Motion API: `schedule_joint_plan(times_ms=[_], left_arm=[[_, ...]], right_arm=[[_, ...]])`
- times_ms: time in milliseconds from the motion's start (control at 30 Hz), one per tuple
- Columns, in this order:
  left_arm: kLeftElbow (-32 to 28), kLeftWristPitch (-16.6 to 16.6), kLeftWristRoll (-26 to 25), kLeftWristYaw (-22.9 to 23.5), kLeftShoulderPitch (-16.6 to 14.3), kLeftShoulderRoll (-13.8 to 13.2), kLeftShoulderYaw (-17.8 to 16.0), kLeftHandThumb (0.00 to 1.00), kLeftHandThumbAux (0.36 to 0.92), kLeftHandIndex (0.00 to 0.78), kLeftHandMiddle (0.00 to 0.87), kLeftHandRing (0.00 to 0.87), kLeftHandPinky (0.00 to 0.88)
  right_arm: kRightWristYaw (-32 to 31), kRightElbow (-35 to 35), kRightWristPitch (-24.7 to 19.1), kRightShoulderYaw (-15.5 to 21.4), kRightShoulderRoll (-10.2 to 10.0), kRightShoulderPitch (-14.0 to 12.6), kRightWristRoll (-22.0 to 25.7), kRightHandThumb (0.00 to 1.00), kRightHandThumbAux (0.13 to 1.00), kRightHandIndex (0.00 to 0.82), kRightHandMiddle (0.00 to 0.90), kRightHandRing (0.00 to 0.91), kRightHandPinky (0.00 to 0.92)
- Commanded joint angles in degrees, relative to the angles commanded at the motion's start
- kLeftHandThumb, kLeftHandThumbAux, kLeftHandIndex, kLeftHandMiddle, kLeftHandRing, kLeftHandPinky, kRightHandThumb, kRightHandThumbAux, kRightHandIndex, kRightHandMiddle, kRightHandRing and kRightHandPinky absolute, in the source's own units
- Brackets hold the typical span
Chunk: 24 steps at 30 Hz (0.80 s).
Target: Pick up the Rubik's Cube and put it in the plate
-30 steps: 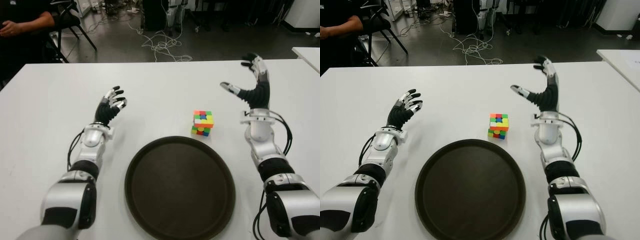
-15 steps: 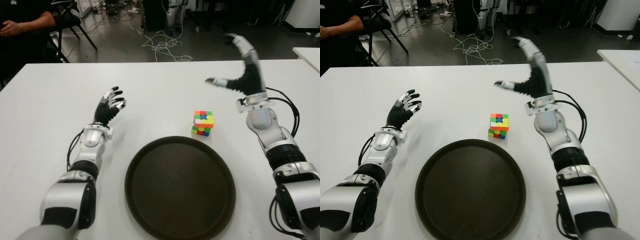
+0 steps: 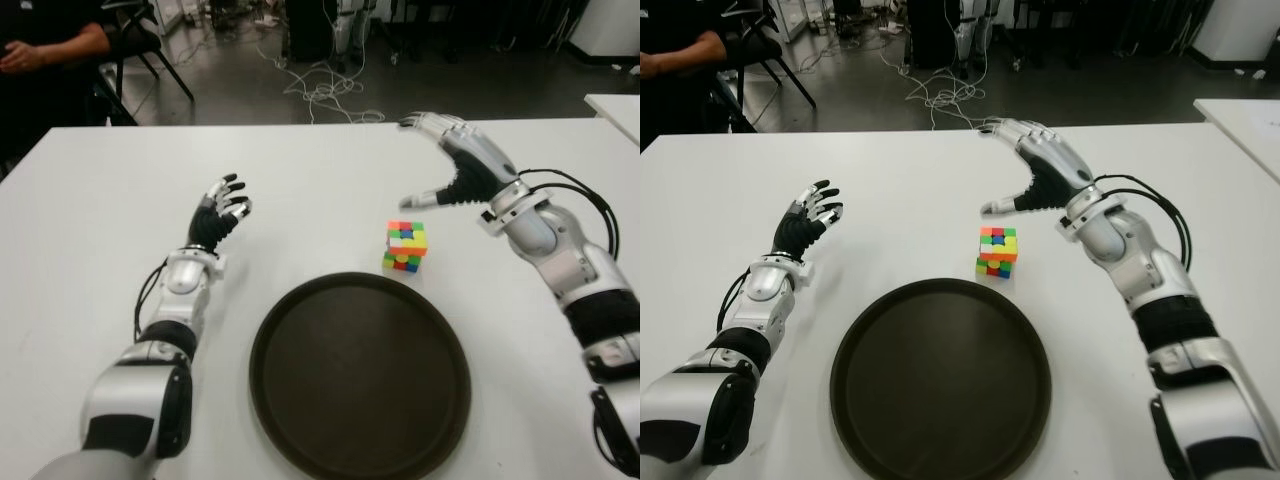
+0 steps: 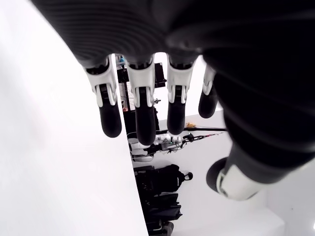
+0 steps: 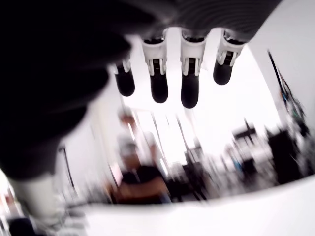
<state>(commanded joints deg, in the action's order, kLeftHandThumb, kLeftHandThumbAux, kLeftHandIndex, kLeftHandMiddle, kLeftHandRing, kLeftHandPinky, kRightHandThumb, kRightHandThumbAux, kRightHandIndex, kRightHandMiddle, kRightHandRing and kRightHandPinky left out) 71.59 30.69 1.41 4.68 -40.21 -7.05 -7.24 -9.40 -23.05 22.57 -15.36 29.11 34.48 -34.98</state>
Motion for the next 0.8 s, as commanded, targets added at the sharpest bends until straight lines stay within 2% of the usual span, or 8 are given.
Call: schedule_joint_plan(times_ms=[300,800], left_arm=[[0.0,-0.2,0.2,-0.1,-0.1,-0.1,0.1,0.166,0.712,0.116,0.179,0.193,0.203],[-0.1,-0.5,-0.3,0.2,-0.1,0.1,-0.2,0.194,0.71,0.113,0.176,0.195,0.207]], right_arm=[[-9.1,5.5,-5.5,-1.8,1.5,-0.2,-0.2,0.0,0.772,0.135,0.14,0.133,0.096],[-11.7,9.1,-8.6,-2.2,1.8,-1.3,-0.8,0.0,0.841,0.131,0.144,0.135,0.097]])
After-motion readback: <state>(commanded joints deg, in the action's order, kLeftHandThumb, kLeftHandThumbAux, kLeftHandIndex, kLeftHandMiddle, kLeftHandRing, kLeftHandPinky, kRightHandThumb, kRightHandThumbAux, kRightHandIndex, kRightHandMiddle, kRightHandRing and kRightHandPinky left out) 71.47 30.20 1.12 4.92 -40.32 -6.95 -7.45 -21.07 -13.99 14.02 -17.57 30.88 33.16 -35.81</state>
